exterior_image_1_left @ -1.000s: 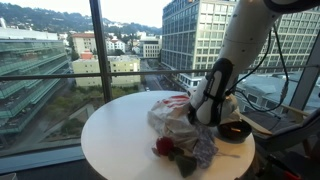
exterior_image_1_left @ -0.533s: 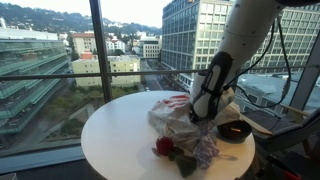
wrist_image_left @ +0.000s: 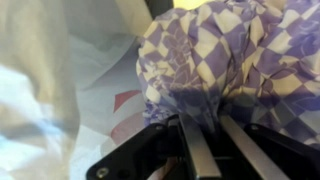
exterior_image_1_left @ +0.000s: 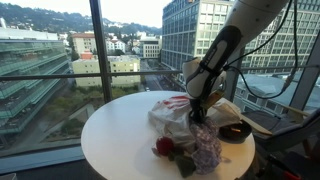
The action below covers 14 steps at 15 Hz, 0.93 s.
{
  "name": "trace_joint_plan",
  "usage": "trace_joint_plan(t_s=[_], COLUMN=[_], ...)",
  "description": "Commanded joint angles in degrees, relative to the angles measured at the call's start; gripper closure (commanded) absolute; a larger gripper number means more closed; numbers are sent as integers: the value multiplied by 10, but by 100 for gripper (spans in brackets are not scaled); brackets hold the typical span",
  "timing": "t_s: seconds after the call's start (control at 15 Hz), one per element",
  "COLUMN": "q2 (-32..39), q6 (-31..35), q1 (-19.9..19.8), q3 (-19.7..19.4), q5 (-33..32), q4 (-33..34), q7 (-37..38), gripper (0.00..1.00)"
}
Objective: Remove the objects in the white bag
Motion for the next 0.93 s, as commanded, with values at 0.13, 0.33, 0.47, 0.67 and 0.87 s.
trace_joint_plan(t_s=[0.13,0.33,0.47,0.67,0.87], q2=[-136,-171,-193,-217,-223], q6=[-225,-307,-348,-384,-424], q1=[-149,-232,-268,-300,-322], q3=[179,264,294,318,323], q5=[62,148,210,304,393], q4=[31,57,69,85,101], q7=[4,-26,-46,-75,-87], gripper=[95,95,95,95,94])
